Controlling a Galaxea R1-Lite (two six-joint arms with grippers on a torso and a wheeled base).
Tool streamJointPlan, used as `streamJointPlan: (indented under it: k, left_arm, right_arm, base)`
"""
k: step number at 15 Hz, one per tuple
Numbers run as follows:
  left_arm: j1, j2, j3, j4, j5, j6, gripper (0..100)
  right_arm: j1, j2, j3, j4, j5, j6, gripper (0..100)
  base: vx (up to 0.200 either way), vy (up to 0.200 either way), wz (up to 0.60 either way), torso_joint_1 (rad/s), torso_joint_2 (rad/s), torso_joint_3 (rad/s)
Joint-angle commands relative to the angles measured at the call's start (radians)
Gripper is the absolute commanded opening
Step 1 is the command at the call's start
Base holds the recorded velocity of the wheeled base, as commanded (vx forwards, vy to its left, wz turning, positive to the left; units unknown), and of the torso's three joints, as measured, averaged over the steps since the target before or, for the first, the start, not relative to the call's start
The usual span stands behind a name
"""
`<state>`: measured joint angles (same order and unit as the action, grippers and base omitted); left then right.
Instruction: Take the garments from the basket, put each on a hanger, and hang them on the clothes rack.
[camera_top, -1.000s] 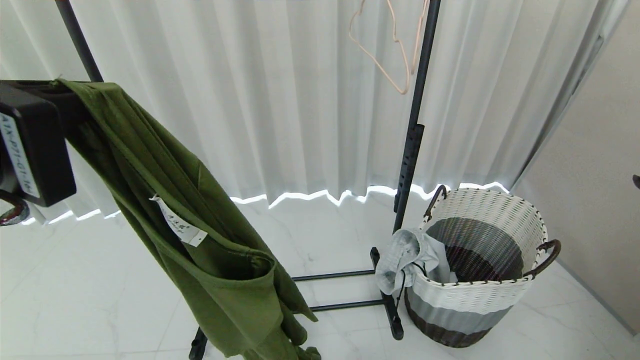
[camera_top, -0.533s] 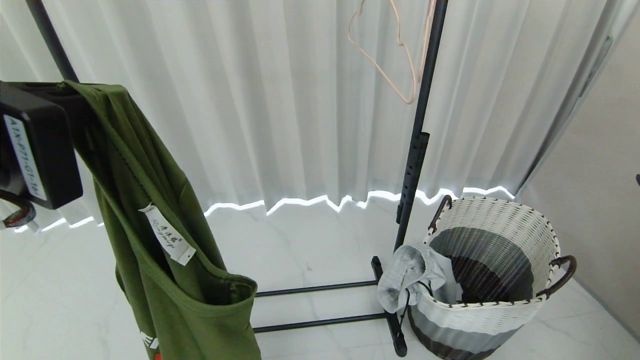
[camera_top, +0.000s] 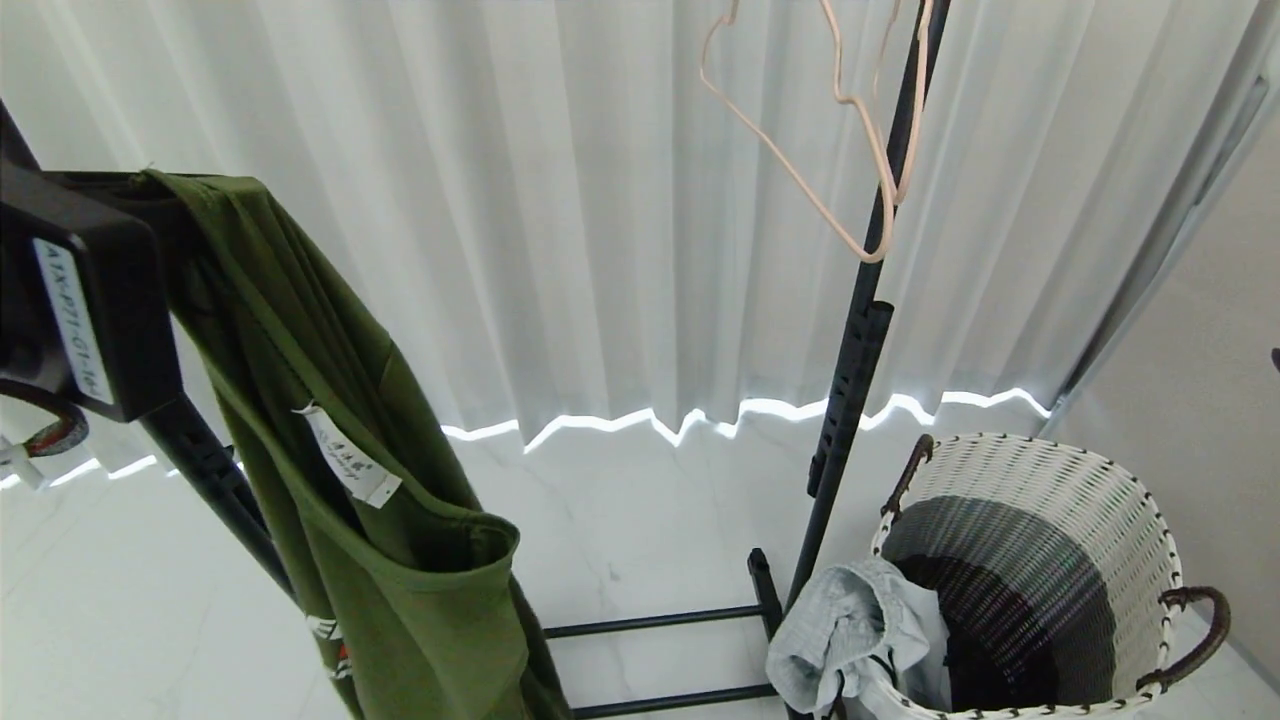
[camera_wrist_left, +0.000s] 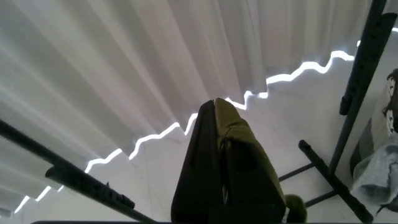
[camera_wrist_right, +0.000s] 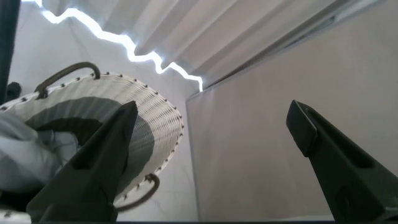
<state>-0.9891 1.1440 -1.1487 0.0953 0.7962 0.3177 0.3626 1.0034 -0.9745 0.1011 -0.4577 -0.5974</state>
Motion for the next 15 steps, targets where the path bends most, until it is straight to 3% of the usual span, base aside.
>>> streamJointPlan:
  k: [1, 2, 13, 15]
  left_arm:
    - [0.0, 0.008, -0.003, 0.0, 0.0, 0.0, 0]
    - [0.0, 0.01, -0.006, 0.0, 0.0, 0.001, 0]
    - [0.0, 0.013, -0.005, 0.0, 0.0, 0.003, 0]
    - [0.0, 0.014, -0.003, 0.0, 0.0, 0.003, 0]
  right_arm:
    - [0.001, 0.0, 0.0, 0.0, 0.001, -0.001, 100]
    - [0.001, 0.0, 0.002, 0.0, 0.002, -0.001, 100]
    - [0.001, -0.005, 0.008, 0.0, 0.002, 0.001, 100]
    - [-0.001, -0.006, 0.008, 0.0, 0.002, 0.001, 100]
  base:
    - [0.0, 0.0, 0.0, 0.0, 0.0, 0.0]
    - [0.0, 0.0, 0.0, 0.0, 0.0, 0.0]
    - [0.0, 0.2, 0.0, 0.003, 0.0, 0.003]
    - [0.0, 0.0, 0.0, 0.0, 0.0, 0.0]
